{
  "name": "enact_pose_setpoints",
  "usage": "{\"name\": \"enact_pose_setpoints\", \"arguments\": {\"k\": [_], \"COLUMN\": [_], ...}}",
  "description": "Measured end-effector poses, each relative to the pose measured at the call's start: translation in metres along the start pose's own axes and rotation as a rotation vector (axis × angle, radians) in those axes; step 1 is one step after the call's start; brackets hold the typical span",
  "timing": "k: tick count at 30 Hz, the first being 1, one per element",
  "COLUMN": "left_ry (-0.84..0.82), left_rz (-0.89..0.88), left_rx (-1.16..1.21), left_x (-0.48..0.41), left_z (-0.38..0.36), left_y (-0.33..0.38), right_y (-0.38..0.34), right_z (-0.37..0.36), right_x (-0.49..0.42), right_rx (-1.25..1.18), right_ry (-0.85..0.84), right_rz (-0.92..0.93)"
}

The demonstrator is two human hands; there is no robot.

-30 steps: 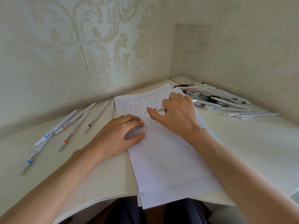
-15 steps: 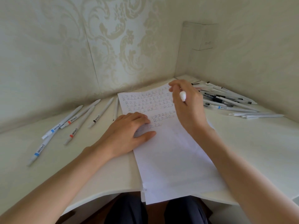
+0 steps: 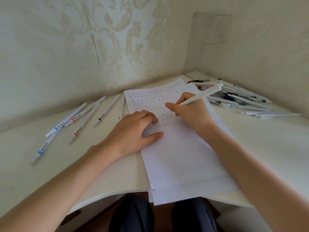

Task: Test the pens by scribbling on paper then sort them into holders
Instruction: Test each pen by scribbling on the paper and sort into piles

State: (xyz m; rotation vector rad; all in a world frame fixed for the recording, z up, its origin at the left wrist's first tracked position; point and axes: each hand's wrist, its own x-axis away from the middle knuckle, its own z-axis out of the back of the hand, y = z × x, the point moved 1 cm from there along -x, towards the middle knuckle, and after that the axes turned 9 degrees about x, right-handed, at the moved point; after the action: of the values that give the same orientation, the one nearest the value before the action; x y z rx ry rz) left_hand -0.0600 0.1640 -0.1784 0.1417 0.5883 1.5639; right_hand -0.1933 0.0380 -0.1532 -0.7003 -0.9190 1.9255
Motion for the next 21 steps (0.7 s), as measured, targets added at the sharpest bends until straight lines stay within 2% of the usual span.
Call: {"name": "enact_pose_setpoints", "arguments": {"k": [6, 11, 21], "left_ry": [0.024, -0.052, -0.082], "left_rz": [0.023, 0.148, 0.164], "left_rx": [-0.003, -0.002, 0.022], "left_x": [0.0, -0.0006, -0.0008], "left_z": [-0.0034, -0.0052, -0.0029], "left_y": [0.0041, 0.0024, 0.0051], "right_y": [0.0037, 0.0065, 0.0073], "right_z": [-0.0071, -0.0068, -0.0078], "right_x": [0.0041, 0.0029, 0.0022], "right_rx": [0.088, 0.067, 0.15], "right_ry": [-0.028, -0.043, -0.04], "right_rz": [0.149, 0.145, 0.172]}}
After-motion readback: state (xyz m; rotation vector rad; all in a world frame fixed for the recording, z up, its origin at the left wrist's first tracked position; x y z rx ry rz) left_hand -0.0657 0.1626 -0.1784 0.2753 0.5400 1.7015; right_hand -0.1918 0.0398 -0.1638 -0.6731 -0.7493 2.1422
